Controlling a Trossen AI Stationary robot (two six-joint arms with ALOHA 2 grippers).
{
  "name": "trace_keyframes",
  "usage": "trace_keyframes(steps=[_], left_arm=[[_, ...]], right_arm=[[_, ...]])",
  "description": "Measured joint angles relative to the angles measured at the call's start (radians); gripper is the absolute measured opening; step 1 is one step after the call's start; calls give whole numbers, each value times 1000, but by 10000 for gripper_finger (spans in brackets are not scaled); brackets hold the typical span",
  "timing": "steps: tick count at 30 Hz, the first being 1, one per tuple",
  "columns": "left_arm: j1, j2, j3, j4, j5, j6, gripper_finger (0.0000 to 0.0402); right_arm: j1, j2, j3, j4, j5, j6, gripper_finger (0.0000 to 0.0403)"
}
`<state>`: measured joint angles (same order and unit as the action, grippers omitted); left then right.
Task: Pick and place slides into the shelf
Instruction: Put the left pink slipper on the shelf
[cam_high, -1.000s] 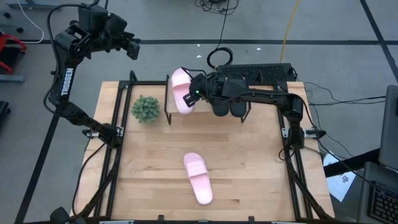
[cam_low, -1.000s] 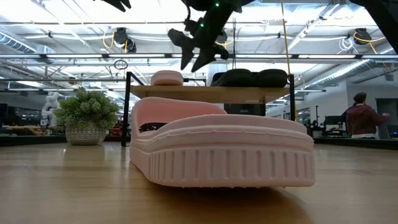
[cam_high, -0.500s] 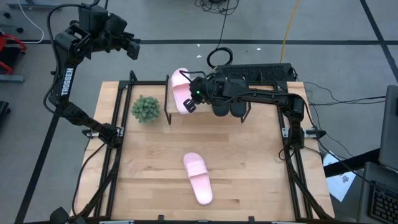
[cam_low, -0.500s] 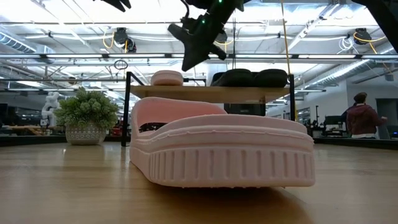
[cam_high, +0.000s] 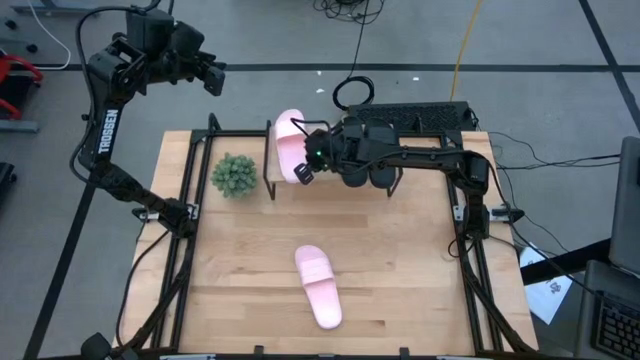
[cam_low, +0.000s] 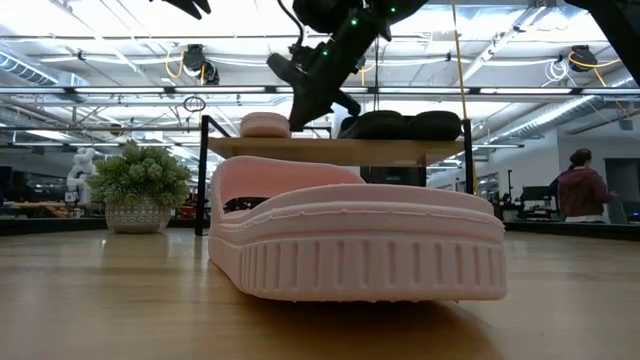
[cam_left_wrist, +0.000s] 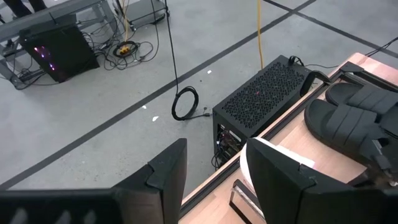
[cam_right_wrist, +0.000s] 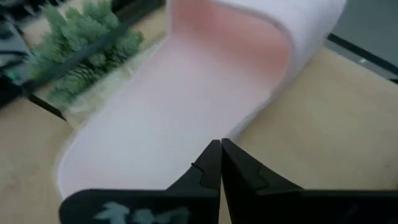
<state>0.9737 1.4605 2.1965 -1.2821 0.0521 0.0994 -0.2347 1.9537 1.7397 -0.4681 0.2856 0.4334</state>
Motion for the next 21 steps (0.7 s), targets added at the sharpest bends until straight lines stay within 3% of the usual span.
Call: trace_keyframes(steps=[21], left_arm=[[0, 0, 0, 0, 0, -4, 168]], right_arm=[[-6, 0, -1, 9, 2, 16, 0]])
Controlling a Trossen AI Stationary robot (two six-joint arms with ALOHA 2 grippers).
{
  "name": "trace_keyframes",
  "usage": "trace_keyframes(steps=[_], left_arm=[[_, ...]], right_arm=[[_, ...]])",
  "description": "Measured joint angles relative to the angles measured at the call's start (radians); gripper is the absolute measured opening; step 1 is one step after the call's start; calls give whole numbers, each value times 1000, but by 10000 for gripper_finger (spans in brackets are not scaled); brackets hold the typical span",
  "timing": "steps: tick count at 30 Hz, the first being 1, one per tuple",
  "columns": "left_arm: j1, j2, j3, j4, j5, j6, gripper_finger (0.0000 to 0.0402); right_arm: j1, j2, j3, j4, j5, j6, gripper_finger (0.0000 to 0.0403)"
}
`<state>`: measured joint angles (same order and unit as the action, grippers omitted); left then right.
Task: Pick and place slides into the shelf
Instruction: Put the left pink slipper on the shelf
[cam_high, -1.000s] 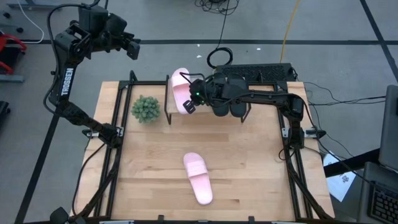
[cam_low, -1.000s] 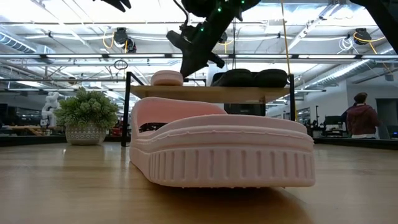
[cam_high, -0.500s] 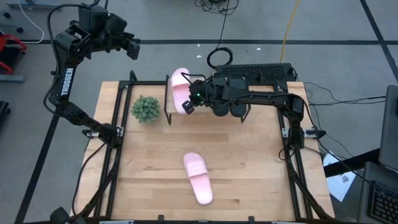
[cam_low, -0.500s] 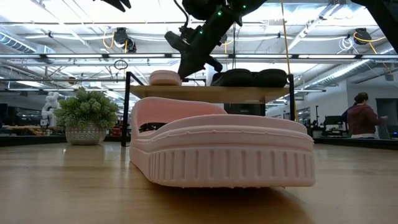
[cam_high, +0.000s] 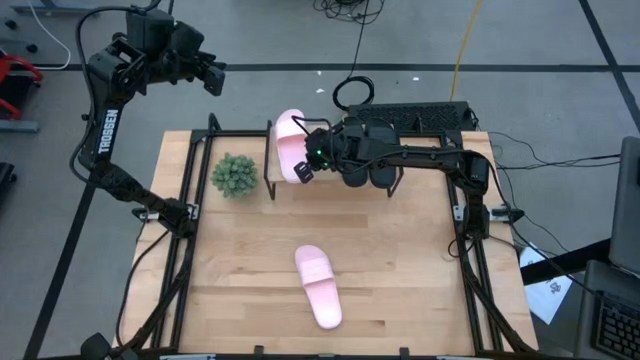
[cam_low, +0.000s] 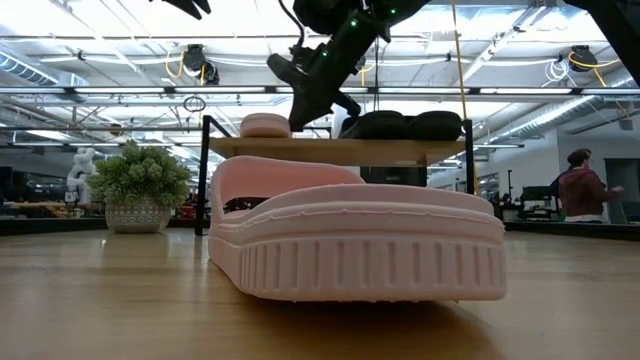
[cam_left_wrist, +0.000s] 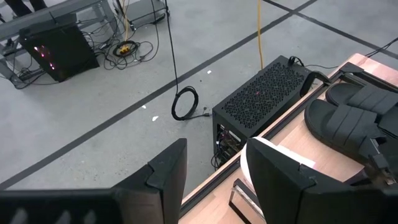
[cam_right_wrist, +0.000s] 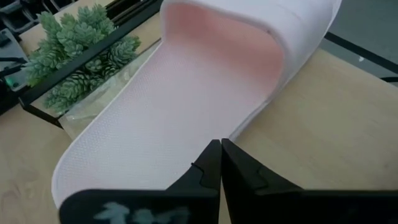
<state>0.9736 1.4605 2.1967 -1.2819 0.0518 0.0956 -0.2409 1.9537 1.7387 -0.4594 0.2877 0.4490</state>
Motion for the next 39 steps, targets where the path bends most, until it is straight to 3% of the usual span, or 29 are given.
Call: trace_keyframes(steps=[9, 33, 39], left_arm=[[0, 0, 0, 0, 0, 0, 168], [0, 0, 0, 1, 0, 5, 168], [0, 0, 0, 6, 0, 5, 168]], right_arm=[[-14, -14, -1, -17, 29, 0, 0], [-23, -13, -39, 75, -31, 44, 0], [-19, -13, -39, 22, -30, 64, 0]])
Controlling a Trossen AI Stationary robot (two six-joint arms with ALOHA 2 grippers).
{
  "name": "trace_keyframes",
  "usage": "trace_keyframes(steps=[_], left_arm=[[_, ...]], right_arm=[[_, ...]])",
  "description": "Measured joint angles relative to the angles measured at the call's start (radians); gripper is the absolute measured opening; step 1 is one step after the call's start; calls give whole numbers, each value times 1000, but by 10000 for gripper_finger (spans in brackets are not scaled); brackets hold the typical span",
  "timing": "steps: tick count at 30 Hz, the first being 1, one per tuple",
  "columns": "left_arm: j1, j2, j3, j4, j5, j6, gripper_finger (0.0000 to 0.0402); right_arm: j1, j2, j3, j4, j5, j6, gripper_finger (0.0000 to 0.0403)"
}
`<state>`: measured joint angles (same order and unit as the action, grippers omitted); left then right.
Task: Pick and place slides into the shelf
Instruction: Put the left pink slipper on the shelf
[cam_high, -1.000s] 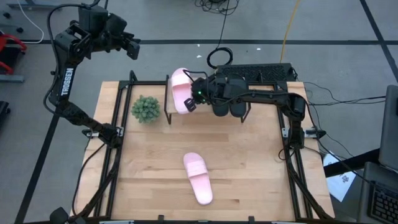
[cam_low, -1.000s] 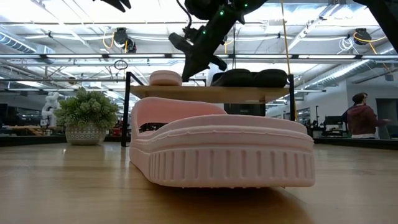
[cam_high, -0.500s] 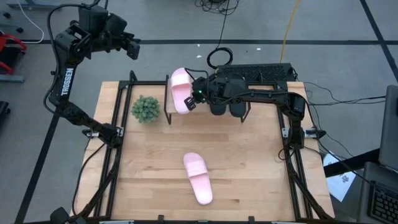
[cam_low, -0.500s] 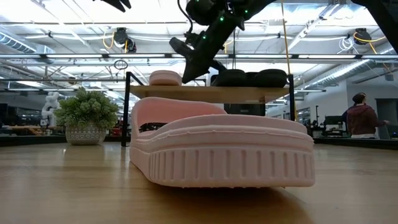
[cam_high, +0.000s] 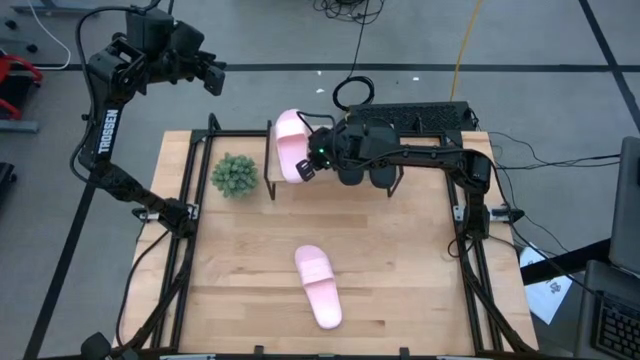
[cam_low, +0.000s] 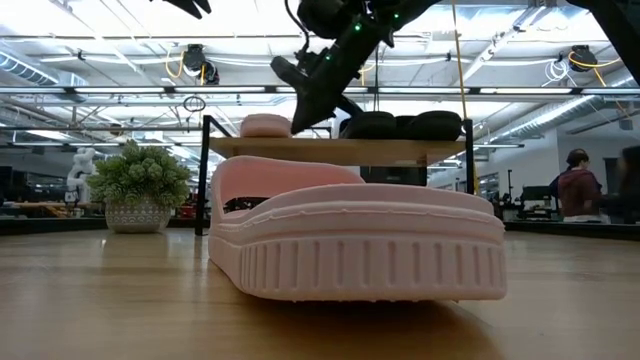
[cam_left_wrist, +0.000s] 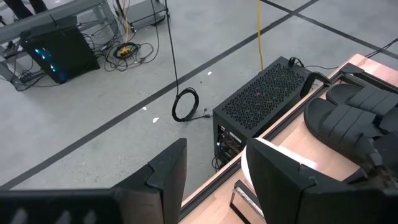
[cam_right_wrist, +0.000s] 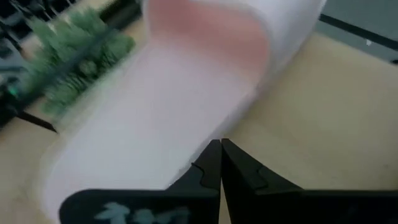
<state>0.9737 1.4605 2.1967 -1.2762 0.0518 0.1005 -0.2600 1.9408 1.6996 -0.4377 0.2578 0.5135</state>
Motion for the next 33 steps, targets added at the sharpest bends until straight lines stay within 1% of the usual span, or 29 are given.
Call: trace_keyframes(steps=[6, 16, 24, 31, 33], left_arm=[[0, 0, 0, 2, 0, 0, 168], [0, 0, 0, 48, 0, -2, 168], [0, 0, 0, 51, 1, -1, 168], [0, 0, 0, 47, 1, -1, 168], [0, 0, 0, 47, 1, -1, 168]], right_arm=[[20, 1, 0, -35, 52, -1, 0], [40, 1, 0, -6, 52, -1, 0], [40, 1, 49, -15, 22, -27, 0], [40, 1, 52, -129, 58, -6, 0], [39, 1, 52, -125, 60, -4, 0]])
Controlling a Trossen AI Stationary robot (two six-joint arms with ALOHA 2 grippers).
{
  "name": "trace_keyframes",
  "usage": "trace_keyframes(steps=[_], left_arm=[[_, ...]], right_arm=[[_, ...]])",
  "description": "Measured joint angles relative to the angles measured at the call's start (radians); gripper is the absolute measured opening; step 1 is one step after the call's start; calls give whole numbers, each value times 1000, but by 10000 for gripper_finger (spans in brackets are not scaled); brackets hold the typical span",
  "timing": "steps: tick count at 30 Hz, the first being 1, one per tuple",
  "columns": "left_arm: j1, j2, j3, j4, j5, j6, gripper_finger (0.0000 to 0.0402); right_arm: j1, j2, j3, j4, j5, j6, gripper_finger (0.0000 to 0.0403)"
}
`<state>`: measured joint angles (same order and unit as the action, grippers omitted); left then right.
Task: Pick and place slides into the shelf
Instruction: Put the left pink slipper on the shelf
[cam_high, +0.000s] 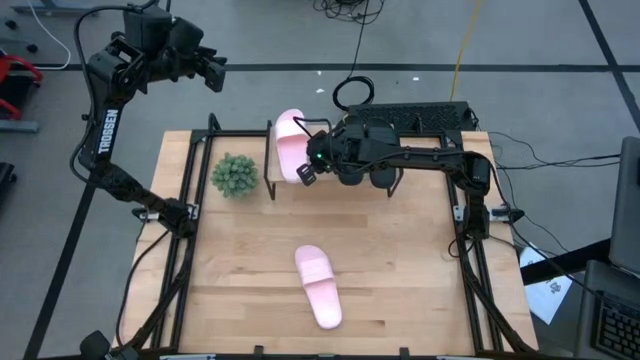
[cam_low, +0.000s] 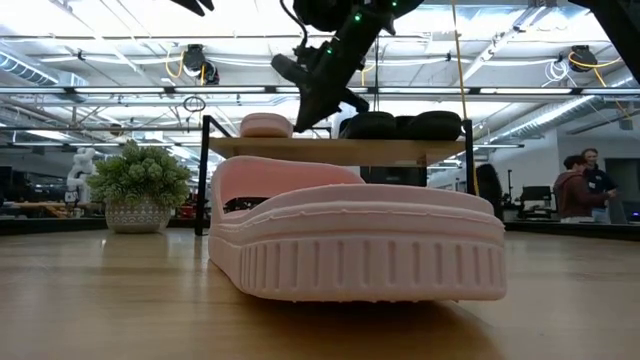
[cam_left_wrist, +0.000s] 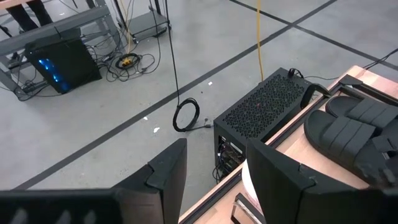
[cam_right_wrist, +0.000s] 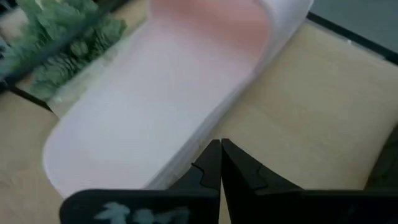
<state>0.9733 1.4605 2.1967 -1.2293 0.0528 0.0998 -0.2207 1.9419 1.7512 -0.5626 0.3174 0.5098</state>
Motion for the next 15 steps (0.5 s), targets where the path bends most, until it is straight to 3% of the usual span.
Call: trace_keyframes(steps=[15], left_arm=[[0, 0, 0, 0, 0, 8, 168]], right_arm=[[6, 0, 0, 48, -6, 24, 0]])
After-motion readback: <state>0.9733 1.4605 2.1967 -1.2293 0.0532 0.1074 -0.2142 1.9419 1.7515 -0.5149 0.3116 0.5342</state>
